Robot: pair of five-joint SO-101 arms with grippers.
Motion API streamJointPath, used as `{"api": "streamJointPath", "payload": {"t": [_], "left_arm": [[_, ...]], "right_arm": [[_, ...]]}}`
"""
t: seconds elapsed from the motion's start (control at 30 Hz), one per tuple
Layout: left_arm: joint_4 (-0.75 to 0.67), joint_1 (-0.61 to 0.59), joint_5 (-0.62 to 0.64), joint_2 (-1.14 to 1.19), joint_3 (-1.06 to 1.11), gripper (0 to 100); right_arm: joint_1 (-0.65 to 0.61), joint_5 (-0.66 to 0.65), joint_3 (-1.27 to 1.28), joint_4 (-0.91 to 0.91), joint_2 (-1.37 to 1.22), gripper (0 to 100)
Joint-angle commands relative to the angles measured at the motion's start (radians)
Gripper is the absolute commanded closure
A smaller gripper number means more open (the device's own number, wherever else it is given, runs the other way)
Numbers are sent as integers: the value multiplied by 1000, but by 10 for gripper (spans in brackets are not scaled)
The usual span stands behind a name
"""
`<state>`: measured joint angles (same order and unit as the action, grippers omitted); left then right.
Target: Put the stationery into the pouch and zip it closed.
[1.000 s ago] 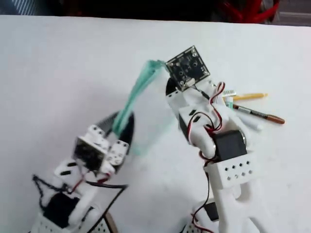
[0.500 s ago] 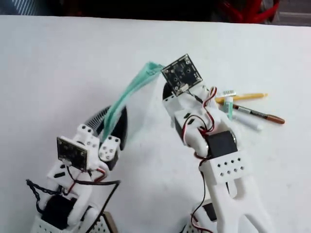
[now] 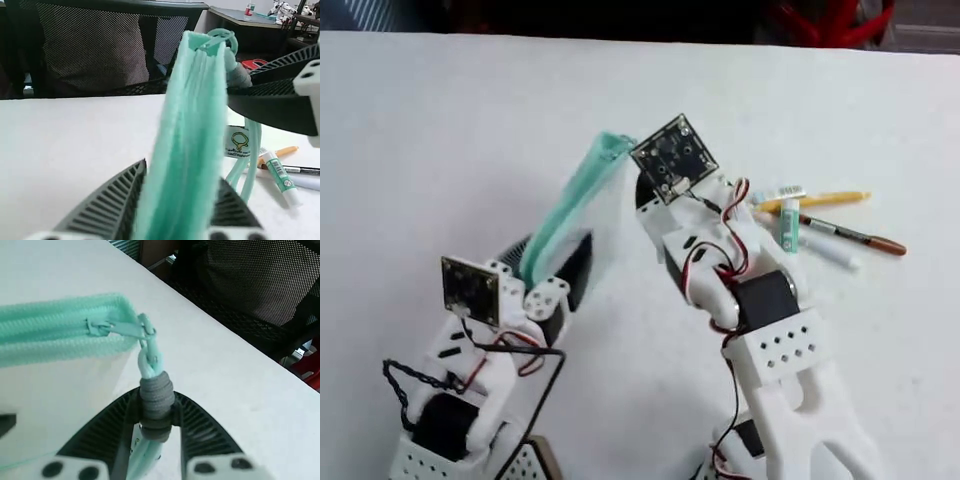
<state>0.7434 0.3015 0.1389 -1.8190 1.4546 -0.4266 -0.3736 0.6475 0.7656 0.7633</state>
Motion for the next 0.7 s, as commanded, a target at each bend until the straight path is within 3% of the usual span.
{"api": "streamJointPath", "payload": {"t": [0.0,0.33,0.67], "left_arm": [[-29,-5,-5,-8,-3,962],[-138,-2,-5,-8,94,977],[-135,-8,-6,-8,95,978]], "right_arm": [[16,-2,-52,-5,15,980],[-27,6,-293,205,48,980],[-237,-2,-370,375,27,980]]}}
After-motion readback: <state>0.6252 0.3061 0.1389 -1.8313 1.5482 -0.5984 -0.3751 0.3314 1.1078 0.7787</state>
